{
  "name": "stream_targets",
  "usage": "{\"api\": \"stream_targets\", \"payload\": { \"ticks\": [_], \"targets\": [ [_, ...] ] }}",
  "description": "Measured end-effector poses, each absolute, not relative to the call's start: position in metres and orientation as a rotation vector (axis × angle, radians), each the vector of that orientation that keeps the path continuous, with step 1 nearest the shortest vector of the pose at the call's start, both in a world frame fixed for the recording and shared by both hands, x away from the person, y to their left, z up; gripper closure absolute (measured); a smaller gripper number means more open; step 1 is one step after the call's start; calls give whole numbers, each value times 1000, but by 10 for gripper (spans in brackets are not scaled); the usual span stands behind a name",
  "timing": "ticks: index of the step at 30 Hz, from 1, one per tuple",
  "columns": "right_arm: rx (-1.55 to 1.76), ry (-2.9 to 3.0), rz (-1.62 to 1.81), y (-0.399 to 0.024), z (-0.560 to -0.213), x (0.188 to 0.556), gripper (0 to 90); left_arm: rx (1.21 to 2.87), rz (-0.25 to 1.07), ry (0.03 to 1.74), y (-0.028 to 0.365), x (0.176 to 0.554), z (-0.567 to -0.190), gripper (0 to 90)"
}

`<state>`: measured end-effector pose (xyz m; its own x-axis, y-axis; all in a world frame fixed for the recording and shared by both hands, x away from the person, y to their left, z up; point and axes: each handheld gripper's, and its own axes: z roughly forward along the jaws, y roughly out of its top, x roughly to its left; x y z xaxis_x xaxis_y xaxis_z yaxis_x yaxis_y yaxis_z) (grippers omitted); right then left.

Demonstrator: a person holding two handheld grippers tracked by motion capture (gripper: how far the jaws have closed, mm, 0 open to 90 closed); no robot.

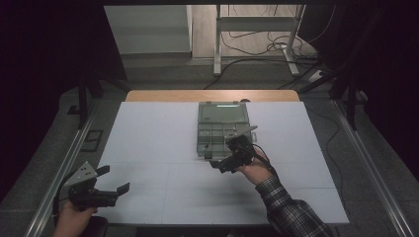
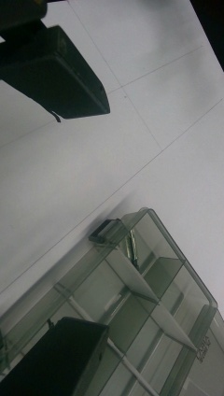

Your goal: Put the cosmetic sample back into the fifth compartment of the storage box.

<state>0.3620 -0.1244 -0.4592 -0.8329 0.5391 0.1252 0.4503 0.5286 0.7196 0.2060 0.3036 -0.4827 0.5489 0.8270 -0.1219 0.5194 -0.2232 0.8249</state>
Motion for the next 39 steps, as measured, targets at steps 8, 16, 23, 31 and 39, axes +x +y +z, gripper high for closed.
{"api": "stream_targets", "payload": {
  "ticks": [8, 16, 23, 31, 39],
  "targets": [
    [860, 2648, 1181, -129, -463, 354, 0, 1896, 435, 1097, 303, 206, -483, 13],
    [850, 2638, 1175, -135, -462, 347, 0, 1897, 435, 1096, 303, 206, -483, 13],
    [850, 2625, 1160, -144, -461, 343, 0, 1900, 438, 1095, 303, 206, -483, 13],
    [839, 2624, 1139, -152, -460, 336, 4, 1900, 438, 1096, 303, 206, -483, 13],
    [838, 2597, 1132, -161, -454, 328, 17, 1901, 438, 1096, 303, 206, -483, 13]
  ]
}}
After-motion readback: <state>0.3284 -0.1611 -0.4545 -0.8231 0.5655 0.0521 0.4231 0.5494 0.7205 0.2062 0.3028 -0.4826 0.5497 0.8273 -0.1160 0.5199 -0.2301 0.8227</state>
